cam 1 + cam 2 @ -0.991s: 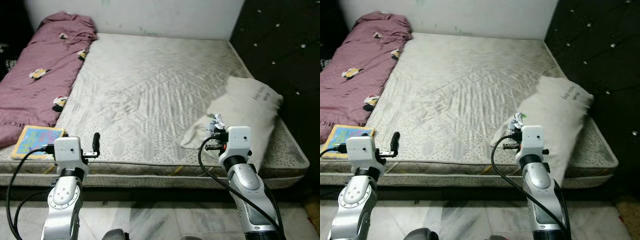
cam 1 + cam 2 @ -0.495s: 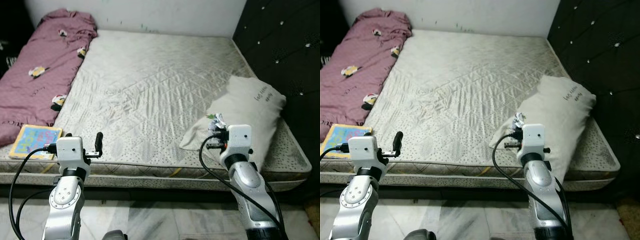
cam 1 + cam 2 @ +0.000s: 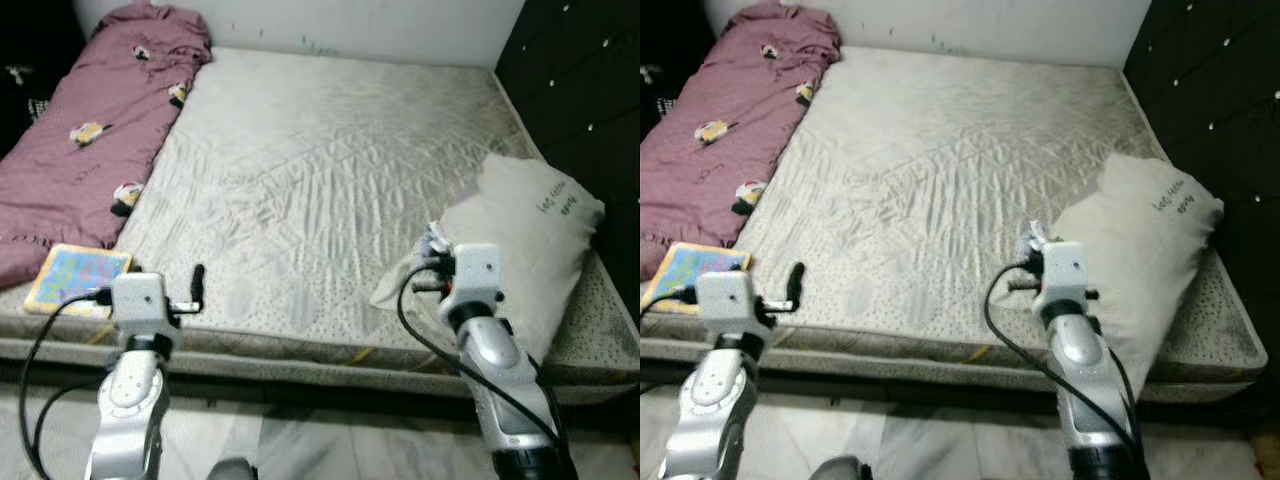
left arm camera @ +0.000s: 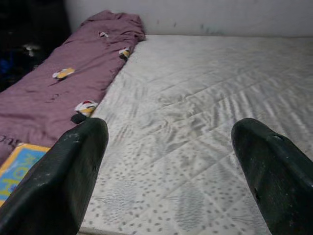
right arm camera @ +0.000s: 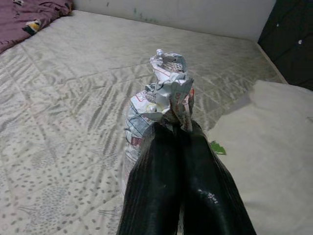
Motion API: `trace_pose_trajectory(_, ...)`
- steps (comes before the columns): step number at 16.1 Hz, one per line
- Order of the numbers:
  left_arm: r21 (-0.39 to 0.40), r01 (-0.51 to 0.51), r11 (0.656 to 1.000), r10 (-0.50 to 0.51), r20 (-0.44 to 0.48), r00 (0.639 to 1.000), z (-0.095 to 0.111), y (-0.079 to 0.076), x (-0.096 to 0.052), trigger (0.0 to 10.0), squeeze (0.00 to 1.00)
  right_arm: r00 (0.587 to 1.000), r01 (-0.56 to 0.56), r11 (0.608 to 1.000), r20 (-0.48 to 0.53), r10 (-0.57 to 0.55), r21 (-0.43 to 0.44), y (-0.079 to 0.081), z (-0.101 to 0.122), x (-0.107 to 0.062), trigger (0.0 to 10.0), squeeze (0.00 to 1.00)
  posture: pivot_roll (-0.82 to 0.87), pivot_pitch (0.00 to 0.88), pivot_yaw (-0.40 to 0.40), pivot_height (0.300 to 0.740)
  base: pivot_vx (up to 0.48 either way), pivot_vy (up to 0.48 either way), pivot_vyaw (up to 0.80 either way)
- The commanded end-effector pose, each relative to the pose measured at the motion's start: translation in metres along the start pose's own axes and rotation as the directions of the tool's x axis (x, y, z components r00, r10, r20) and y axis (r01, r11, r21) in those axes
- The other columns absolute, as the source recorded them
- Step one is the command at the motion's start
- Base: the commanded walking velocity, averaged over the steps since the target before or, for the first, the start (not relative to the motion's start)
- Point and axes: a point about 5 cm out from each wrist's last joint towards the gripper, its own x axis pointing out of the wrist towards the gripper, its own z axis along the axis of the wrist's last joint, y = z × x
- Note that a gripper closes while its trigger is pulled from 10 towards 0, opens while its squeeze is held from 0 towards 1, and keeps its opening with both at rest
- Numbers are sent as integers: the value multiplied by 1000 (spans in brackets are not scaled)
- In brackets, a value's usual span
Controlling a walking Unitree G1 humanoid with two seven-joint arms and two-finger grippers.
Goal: Clean up the room
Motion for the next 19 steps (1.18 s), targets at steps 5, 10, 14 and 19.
trace_pose_trajectory(5,0,18,1000,-18,5,1000,1,0,-1,10000,0,1000,11,1000,2,-11,0,-2,1,0,10000,0,19,78,-34,740,341,0,0)
trace_pose_trajectory(10,4,18,1000,-18,3,1000,2,1,-1,10000,0,1000,14,1000,1,-14,-2,-2,0,1,10000,0,21,79,-34,740,349,0,0)
trace_pose_trajectory(14,33,-14,999,14,-4,1000,1,3,-1,10000,0,1000,19,1000,-2,-19,-3,-3,-1,1,10000,0,26,74,-32,740,154,0,0)
trace_pose_trajectory(19,-19,-35,999,34,-26,999,-3,5,-1,10000,0,1000,19,1000,-4,-19,5,-2,-2,3,10000,0,33,67,-30,740,0,288,-80)
